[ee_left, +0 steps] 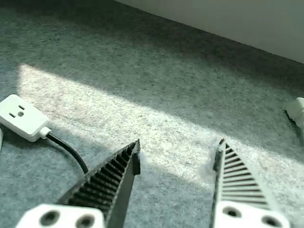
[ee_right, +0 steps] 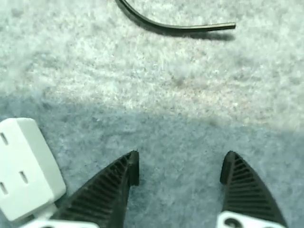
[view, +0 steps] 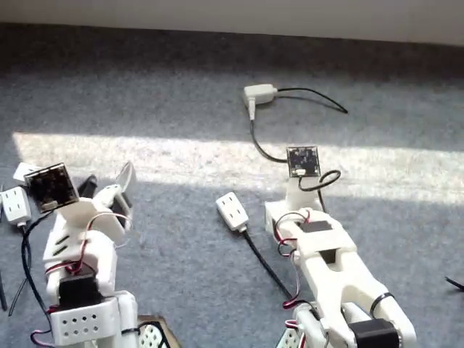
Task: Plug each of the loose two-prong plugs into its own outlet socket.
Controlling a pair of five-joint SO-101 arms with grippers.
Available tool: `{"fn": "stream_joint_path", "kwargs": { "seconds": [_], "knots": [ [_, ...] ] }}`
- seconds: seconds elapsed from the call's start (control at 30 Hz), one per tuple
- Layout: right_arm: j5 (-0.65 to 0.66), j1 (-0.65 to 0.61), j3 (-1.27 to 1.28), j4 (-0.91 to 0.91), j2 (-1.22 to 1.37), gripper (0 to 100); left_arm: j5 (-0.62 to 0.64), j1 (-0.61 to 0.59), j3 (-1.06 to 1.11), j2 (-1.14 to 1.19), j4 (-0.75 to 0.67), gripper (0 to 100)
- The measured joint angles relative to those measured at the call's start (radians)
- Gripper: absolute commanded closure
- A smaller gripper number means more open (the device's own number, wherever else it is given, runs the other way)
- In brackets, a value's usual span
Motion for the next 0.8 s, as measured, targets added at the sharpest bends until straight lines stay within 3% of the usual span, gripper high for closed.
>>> {"fn": "stream_joint_path", "kwargs": {
  "seconds": [0.23, 0.4, 0.6, 0.8],
  "knots": [
    [0.000, 0.002, 0.009, -0.025, -0.006, 71.9, -0.215, -0.150, -0.032, 0.000, 0.123, 73],
    [0.000, 0.002, 0.009, -0.025, -0.006, 71.9, -0.305, -0.307, -0.074, 0.000, 0.129, 73],
    [0.000, 0.002, 0.009, -0.025, -0.006, 71.9, -0.540, -0.433, -0.106, 0.000, 0.129, 73],
    [0.000, 0.002, 0.009, -0.025, -0.006, 71.9, -0.620, -0.603, -0.106, 0.028, -0.058, 74]
  ]
}}
